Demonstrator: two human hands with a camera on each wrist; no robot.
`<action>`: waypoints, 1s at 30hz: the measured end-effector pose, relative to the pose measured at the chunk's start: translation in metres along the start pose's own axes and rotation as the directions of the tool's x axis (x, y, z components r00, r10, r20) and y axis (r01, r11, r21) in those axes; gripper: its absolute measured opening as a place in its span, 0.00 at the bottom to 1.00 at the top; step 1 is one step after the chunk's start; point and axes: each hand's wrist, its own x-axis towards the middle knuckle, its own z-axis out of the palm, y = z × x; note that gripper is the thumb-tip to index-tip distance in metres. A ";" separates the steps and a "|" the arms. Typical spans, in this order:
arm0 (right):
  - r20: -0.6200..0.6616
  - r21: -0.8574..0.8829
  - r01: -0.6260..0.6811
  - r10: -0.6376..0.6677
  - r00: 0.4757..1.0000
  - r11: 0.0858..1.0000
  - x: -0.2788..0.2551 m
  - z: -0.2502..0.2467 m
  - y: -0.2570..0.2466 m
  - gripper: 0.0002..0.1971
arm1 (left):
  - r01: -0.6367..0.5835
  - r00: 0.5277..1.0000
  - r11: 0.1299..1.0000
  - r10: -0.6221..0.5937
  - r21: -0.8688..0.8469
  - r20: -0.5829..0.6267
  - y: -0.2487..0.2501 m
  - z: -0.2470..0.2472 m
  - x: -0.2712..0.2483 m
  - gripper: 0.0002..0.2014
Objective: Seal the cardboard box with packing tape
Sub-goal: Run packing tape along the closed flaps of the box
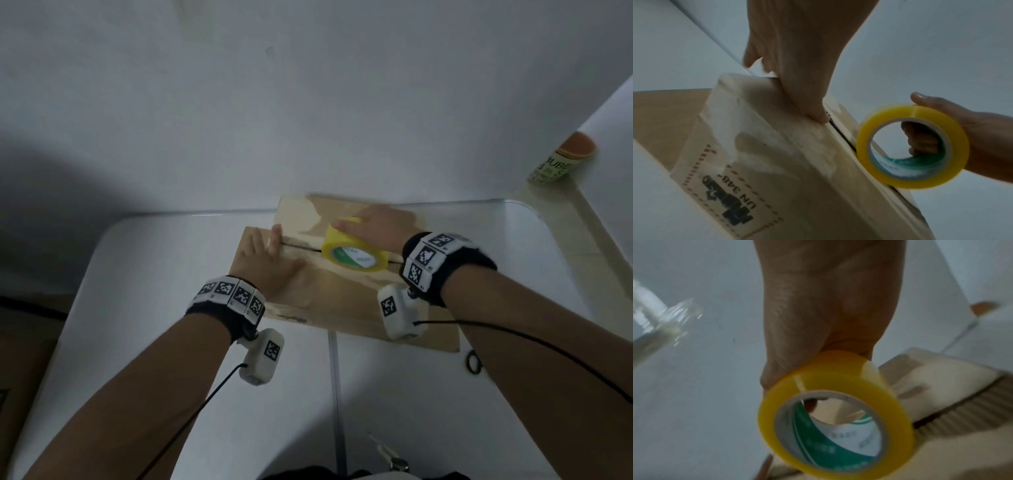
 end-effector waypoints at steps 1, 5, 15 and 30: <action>-0.008 -0.007 0.007 -0.007 1.000 1.000 -0.001 0.003 0.000 0.36 | -0.039 0.997 0.997 0.043 0.064 -0.066 0.003 0.003 -0.001 0.48; -0.010 -0.062 0.020 -0.021 1.000 0.998 0.007 0.010 -0.010 0.38 | -0.210 0.965 0.956 0.237 0.203 -0.116 0.022 0.025 -0.005 0.46; 0.017 0.038 0.113 -0.114 0.993 0.993 0.003 -0.001 0.001 0.29 | -0.324 0.932 0.943 0.332 0.075 -0.146 0.023 0.037 -0.005 0.39; -0.108 -0.074 0.082 -0.090 0.990 0.994 -0.009 0.006 0.000 0.31 | -0.402 0.883 0.910 0.415 0.102 -0.218 -0.009 0.036 -0.009 0.58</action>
